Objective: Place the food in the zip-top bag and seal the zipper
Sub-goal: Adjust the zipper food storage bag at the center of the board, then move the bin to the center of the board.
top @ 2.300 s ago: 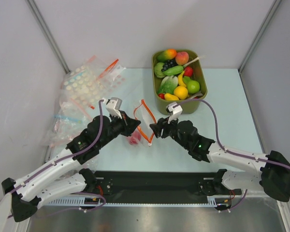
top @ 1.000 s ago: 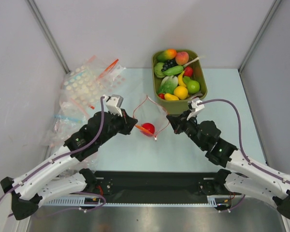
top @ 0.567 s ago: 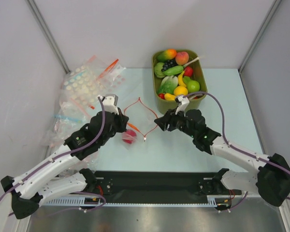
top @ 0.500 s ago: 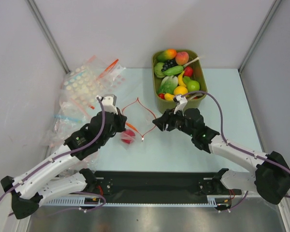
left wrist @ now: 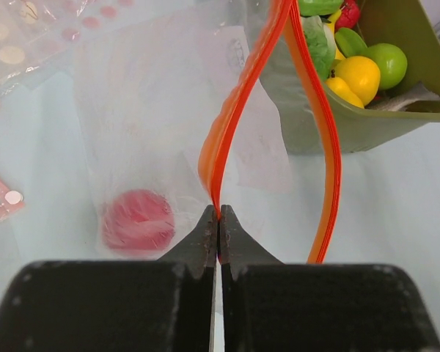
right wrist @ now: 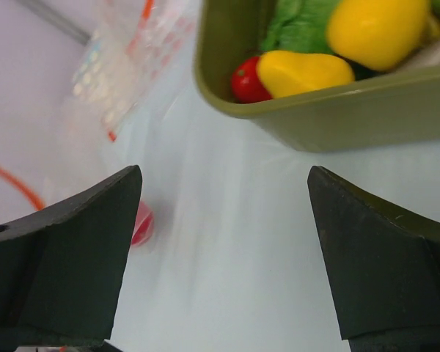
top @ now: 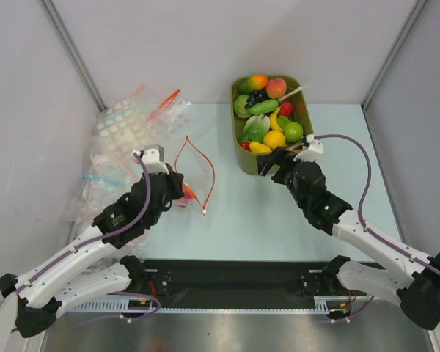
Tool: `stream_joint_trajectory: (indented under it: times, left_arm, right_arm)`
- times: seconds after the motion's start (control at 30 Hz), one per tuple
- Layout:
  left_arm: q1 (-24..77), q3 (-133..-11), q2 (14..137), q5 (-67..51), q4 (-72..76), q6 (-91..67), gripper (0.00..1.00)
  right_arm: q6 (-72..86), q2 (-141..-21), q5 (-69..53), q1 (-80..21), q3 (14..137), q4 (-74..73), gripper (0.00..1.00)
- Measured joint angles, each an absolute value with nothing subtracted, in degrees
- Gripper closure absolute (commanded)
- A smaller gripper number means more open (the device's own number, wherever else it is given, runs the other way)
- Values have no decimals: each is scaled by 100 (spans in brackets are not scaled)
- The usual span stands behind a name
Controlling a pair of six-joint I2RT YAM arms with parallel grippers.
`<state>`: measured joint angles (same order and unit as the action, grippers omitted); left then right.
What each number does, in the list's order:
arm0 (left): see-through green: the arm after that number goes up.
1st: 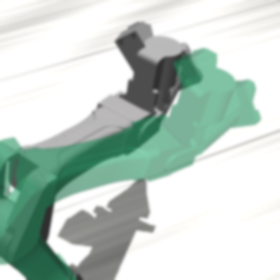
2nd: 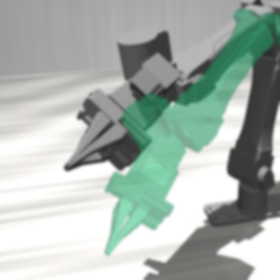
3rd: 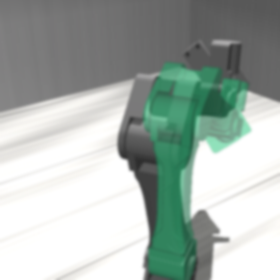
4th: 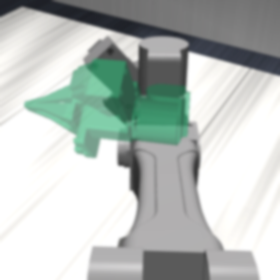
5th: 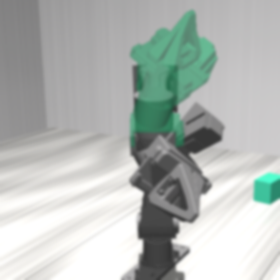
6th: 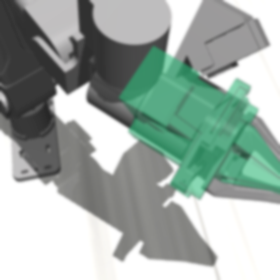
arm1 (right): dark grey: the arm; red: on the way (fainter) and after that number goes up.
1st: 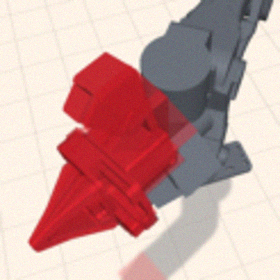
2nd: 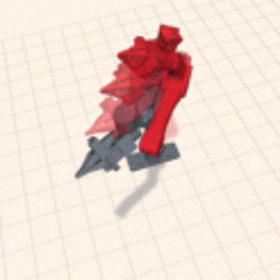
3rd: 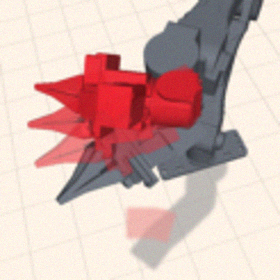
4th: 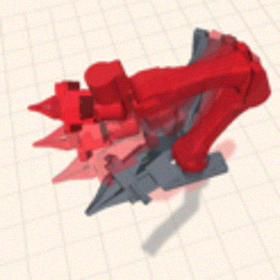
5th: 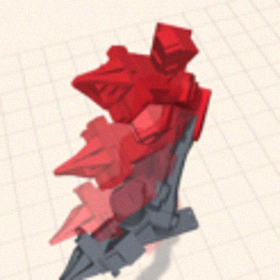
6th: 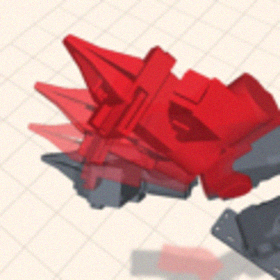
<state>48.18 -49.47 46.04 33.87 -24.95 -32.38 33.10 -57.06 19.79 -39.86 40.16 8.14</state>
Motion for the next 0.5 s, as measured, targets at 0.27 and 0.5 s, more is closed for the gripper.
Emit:
stream_joint_trajectory:
  times: [0.27, 0.5]
  left_arm:
    - [4818, -4735, 4521, 3496, -2377, -3319, 100]
    - [4818, -4681, 4536, 3542, -2228, -3358, 99]
  right_arm:
    - [4823, -6451, 2755, -3358, 4869, -657, 0]
    - [5712, -7170, 2722, -2985, 5452, -1376, 0]
